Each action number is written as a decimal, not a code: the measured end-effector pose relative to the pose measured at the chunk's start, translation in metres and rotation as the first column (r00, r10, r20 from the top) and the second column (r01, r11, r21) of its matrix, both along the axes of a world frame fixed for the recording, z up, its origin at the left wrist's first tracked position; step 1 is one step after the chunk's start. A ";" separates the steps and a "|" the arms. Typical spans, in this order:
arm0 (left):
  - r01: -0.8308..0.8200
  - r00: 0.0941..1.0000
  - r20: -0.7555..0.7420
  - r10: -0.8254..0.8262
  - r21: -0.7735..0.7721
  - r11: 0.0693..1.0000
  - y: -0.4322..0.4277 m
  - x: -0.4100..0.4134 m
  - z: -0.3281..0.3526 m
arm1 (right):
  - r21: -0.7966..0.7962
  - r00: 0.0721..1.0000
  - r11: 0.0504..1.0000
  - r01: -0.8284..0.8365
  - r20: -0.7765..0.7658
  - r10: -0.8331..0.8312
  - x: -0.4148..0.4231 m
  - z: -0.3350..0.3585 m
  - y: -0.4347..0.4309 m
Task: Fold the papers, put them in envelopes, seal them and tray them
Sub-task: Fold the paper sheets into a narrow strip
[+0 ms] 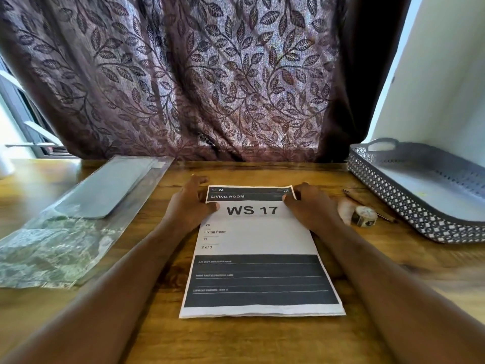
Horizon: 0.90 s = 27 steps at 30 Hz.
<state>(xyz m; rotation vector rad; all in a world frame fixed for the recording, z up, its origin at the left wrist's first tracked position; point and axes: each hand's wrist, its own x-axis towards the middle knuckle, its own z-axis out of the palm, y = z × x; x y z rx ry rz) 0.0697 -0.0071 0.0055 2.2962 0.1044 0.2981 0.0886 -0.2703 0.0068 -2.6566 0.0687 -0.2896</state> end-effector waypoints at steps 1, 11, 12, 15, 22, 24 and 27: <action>0.001 1.000 0.010 -0.001 0.022 1.000 -0.001 -0.002 0.001 | 0.001 1.000 1.000 -0.013 0.013 0.013 0.002 -0.001 0.000; 0.015 0.999 0.032 -0.018 0.097 0.995 -0.005 -0.006 0.004 | 0.198 0.984 0.980 -0.025 0.176 -0.010 0.011 0.000 -0.009; 0.009 0.999 0.039 -0.012 0.079 0.997 -0.005 -0.006 0.003 | 0.223 0.982 0.974 -0.042 0.190 -0.001 0.010 0.002 -0.010; -0.028 0.996 0.081 0.034 -0.071 0.997 -0.003 -0.003 0.004 | 0.387 0.963 0.915 -0.110 0.268 0.002 0.009 0.003 -0.013; 0.137 0.977 0.213 -0.031 -0.505 0.852 -0.005 -0.007 0.008 | 0.774 0.952 0.580 -0.255 0.305 0.013 0.002 0.008 -0.016; 0.159 0.977 0.205 -0.059 -0.514 0.843 -0.008 -0.009 0.010 | 0.812 0.960 0.525 -0.254 0.276 0.037 0.001 0.008 -0.015; 0.156 0.982 0.173 -0.075 -0.527 0.835 -0.008 -0.010 0.009 | 0.831 0.961 0.489 -0.267 0.267 0.071 -0.001 0.009 -0.014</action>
